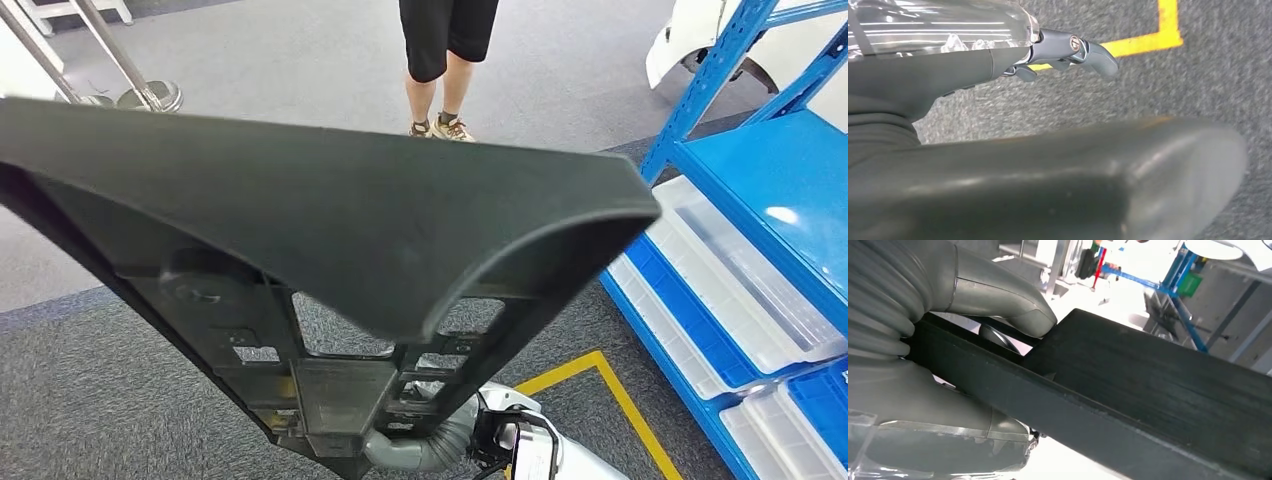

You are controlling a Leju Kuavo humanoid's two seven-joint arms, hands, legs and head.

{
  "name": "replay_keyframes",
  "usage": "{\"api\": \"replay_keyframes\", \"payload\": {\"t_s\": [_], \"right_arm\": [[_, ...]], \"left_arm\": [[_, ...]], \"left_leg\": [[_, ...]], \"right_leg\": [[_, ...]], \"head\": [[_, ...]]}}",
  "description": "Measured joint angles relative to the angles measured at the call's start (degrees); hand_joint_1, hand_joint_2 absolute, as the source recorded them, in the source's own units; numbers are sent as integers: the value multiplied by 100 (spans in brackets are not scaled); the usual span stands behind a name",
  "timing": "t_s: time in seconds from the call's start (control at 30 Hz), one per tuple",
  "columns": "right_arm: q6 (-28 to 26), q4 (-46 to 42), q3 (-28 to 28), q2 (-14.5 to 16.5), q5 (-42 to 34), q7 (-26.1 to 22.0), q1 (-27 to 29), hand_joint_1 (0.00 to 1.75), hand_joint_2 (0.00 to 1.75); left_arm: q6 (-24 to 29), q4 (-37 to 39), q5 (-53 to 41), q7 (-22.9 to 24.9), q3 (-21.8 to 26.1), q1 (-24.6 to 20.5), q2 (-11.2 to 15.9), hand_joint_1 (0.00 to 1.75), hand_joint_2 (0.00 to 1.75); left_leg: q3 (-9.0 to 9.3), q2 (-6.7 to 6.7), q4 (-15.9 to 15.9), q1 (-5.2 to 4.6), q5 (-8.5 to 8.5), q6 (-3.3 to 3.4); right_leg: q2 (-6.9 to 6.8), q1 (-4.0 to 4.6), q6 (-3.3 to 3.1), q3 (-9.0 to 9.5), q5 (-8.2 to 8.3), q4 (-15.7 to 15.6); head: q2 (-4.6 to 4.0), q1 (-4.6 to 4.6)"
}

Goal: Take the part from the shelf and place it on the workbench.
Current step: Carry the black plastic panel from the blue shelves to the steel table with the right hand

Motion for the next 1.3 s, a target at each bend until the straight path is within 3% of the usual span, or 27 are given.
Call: {"api": "replay_keyframes", "payload": {"t_s": [0.03, 0.07, 0.13, 0.2, 0.23, 0.27, 0.33, 0.4, 0.43, 0.5, 0.53, 0.57, 0.6, 0.67, 0.7, 0.73, 0.77, 0.8, 0.87, 0.93, 1.0, 1.03, 1.1, 1.17, 1.23, 1.27, 1.3], "right_arm": [[17, 2, 1, 22, 2, 0, -3, 175, 175], [43, 1, 1, 44, 3, -1, -5, 175, 175], [105, -1, 1, 77, 5, -2, 2, 175, 175], [165, -1, 2, 92, 2, -1, 22, 175, 175], [196, -1, 2, 104, -5, 0, 32, 175, 175], [232, -5, -1, 121, -19, 0, 38, 175, 175], [317, -31, -16, 166, -74, -1, 41, 175, 175], [418, -71, -58, 200, -144, -2, 37, 175, 175], [473, -86, -85, 215, -173, -2, 34, 175, 175], [588, -98, -137, 250, -214, -2, 25, 175, 175], [641, -99, -162, 275, -226, -1, 19, 175, 175], [685, -102, -190, 302, -237, -2, 7, 175, 175], [724, -106, -218, 324, -252, -4, -3, 175, 175], [805, -106, -270, 343, -291, -5, -13, 175, 175], [865, -102, -295, 343, -316, -4, -8, 175, 175], [933, -97, -326, 345, -343, -3, -3, 175, 175], [994, -95, -361, 349, -370, -2, 0, 175, 175], [1043, -96, -399, 356, -392, -3, 3, 175, 175], [1101, -104, -483, 372, -412, -3, 5, 175, 175], [1126, -128, -567, 383, -391, -2, 30, 175, 175], [1121, -168, -641, 390, -332, -2, 68, 175, 175], [1111, -193, -673, 395, -294, -2, 81, 175, 175], [1085, -250, -715, 409, -236, -3, 109, 175, 175], [1048, -299, -754, 419, -203, -4, 163, 175, 175], [1012, -325, -786, 420, -191, -3, 230, 175, 175], [1000, -332, -795, 420, -189, -2, 255, 175, 175], [997, -341, -801, 420, -189, -2, 271, 175, 175]], "left_arm": [[-10, 0, -5, 1, 1, 18, 2, 0, 0], [-18, -1, -5, 1, 1, 24, 4, 0, 0], [-23, -2, 14, -9, 10, 7, 7, 0, 0], [-10, -2, 49, -26, 41, -15, 10, 0, 0], [-5, -2, 64, -34, 63, -11, 13, 0, 0], [-2, -2, 72, -39, 84, 0, 16, 0, 0], [2, -2, 78, -45, 117, 16, 32, 0, 0], [25, -2, 90, -47, 138, 4, 48, 0, 0], [44, -2, 101, -44, 153, -2, 56, 0, 0], [79, -2, 126, -26, 198, 7, 76, 0, 0], [95, -2, 137, -10, 224, 17, 85, 0, 0], [107, -2, 148, 5, 246, 21, 91, 0, 0], [117, -2, 160, 21, 264, 15, 97, 0, 0], [123, -2, 184, 44, 292, -7, 108, 0, 0], [119, -2, 199, 54, 311, -17, 115, 0, 0], [111, -2, 214, 61, 337, -20, 123, 0, 0], [100, -2, 229, 67, 365, -18, 130, 0, 0], [89, -2, 240, 69, 389, -16, 136, 0, 0], [72, -3, 244, 70, 414, -19, 142, 0, 0], [65, -4, 220, 75, 422, -31, 162, 0, 0], [60, -4, 170, 85, 424, -14, 187, 0, 0], [52, -4, 141, 92, 424, 4, 198, 0, 0], [39, -4, 91, 103, 423, 18, 222, 0, 0], [29, -4, 47, 108, 423, -12, 251, 0, 0], [6, -4, 4, 95, 422, -35, 270, 0, 0], [-12, -4, -17, 83, 421, -32, 274, 0, 0], [-28, -4, -33, 68, 420, -27, 281, 0, 0]], "left_leg": [[-20, 75, 27, -6, -21, -33], [-81, 240, 153, -15, -105, -61], [-373, 655, 765, -26, -443, -105], [-728, 801, 1506, -10, -747, -142], [-794, 819, 1658, -5, -763, -153], [-730, 836, 1561, -3, -669, -158], [-280, 991, 770, -12, -317, -137], [99, 1187, 96, -59, -121, -48], [154, 1231, -19, -82, -116, 1], [146, 1125, -39, -97, -110, 84], [161, 1069, -64, -86, -97, 113], [178, 1012, -90, -68, -80, 146], [198, 952, -115, -48, -63, 174], [192, 822, -121, -35, -49, 204], [184, 744, -115, -36, -47, 207], [179, 664, -107, -36, -46, 208], [177, 579, -96, -36, -47, 204], [181, 495, -82, -34, -51, 196], [169, 339, -35, -34, -67, 157], [116, 204, 8, -32, -71, 93], [67, 88, -2, -11, -47, 12], [55, 104, -1, -2, -46, -21], [-49, 386, 210, -13, -191, -75], [-349, 727, 865, -19, -555, -115], [-653, 811, 1523, -9, -811, -146], [-674, 825, 1590, -7, -788, -150], [-576, 848, 1427, -9, -667, -144]], "right_leg": [[-80, -2, -36, 21, 14, -33], [-173, -5, -72, 45, 27, -68], [-372, 18, -127, 75, 29, -105], [-575, 47, -151, 77, 13, -104], [-667, 54, -155, 78, 5, -103], [-747, 58, -154, 83, -3, -102], [-885, 65, -134, 113, -27, -101], [-995, 94, -91, 144, -56, -94], [-1040, 108, -67, 153, -67, -91], [-1131, 118, -16, 171, -82, -95], [-1104, 108, 15, 182, -109, -75], [-996, 95, 40, 156, -188, 26], [-842, 82, 62, 70, -327, 245], [-549, 52, 80, -292, -699, 1008], [-504, 46, 88, -491, -825, 1384], [-490, 42, 92, -618, -846, 1597], [-481, 38, 91, -638, -747, 1580], [-457, 30, 86, -539, -549, 1325], [-249, 1, 72, -186, -145, 513], [-66, -15, 58, -2, -12, 66], [-117, 2, 13, 0, -16, 24], [-184, 5, -26, 7, -1, 2], [-321, 0, -99, 29, 24, -49], [-485, 23, -150, 37, 20, -68], [-664, 47, -174, 37, 5, -66], [-745, 54, -178, 39, -2, -66], [-819, 60, -176, 46, -10, -65]], "head": [[0, -1], [0, -1], [0, -1], [0, -1], [0, -1], [0, -1], [0, -1], [0, -1], [0, -1], [1, -1], [1, -1], [1, 0], [1, 0], [0, 0], [0, -1], [0, -1], [0, -1], [0, -1], [0, -1], [0, -1], [0, -1], [0, -1], [0, -1], [0, -1], [0, -1], [0, -1], [0, -1]]}}
